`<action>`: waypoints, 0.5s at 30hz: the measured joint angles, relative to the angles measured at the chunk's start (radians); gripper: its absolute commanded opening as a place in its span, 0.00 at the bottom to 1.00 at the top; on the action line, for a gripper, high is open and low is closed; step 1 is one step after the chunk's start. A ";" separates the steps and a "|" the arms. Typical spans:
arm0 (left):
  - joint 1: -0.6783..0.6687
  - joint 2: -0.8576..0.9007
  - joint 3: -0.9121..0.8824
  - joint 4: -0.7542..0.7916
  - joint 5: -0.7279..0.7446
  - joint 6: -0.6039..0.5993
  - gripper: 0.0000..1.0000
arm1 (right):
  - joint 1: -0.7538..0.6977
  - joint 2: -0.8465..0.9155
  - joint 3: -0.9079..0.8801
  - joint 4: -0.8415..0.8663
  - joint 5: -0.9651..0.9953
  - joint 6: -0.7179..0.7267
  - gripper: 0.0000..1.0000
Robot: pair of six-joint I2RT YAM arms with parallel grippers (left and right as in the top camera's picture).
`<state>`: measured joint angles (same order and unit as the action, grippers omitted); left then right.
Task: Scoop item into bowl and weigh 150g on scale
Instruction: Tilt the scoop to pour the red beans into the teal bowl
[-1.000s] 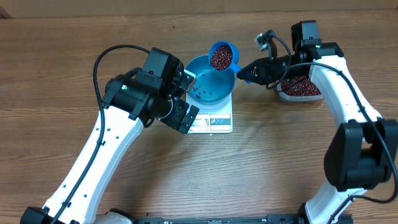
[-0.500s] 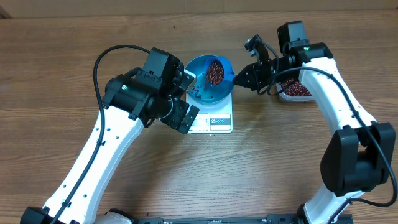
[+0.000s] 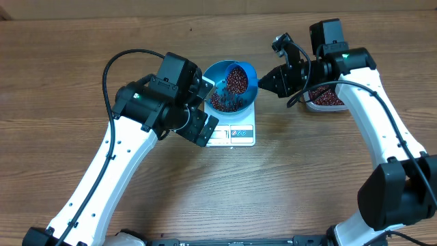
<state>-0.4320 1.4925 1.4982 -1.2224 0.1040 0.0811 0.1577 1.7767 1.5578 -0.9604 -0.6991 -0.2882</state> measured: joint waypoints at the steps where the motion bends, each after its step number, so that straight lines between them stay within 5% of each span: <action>1: 0.000 0.000 0.000 0.000 0.000 0.000 0.99 | 0.000 -0.003 0.000 -0.001 0.000 0.000 0.04; 15: 0.000 0.000 0.000 0.000 0.000 0.000 1.00 | 0.049 -0.019 0.000 -0.005 0.115 0.000 0.04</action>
<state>-0.4320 1.4925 1.4982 -1.2221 0.1040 0.0811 0.2070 1.7576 1.5578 -0.9653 -0.5838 -0.2878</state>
